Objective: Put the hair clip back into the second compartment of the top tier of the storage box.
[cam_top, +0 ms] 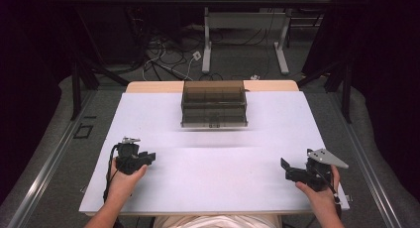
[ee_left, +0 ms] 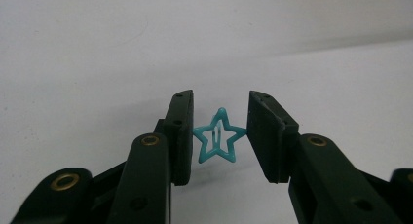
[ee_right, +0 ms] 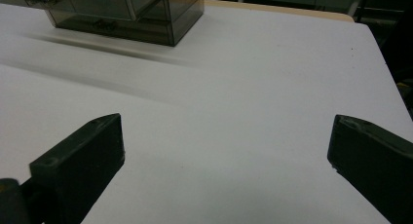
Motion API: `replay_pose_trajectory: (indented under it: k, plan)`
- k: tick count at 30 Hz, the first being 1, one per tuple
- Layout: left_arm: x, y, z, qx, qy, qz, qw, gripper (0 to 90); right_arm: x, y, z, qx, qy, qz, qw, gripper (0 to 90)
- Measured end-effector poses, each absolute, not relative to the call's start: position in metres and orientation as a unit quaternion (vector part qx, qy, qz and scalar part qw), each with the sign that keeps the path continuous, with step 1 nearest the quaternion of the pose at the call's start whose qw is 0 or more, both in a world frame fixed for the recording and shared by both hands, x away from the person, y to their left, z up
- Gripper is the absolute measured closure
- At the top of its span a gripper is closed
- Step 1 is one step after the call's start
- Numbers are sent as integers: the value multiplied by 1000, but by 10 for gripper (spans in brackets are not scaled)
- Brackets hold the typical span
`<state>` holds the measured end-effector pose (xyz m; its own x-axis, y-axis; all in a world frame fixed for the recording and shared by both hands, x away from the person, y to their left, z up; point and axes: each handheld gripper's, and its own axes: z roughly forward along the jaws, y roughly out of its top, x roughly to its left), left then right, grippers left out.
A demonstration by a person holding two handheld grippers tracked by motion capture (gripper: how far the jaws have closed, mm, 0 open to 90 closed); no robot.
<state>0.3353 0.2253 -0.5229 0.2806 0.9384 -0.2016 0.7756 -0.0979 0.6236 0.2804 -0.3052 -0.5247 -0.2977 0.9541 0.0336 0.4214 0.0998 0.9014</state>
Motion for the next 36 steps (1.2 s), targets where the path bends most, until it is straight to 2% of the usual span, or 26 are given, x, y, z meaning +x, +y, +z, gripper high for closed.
replay_pose_trajectory:
  k: [36]
  plan:
    - [338, 219, -487, 704, 566, 162, 396, 629, 280, -305, -524, 509, 680, 432, 305, 0]
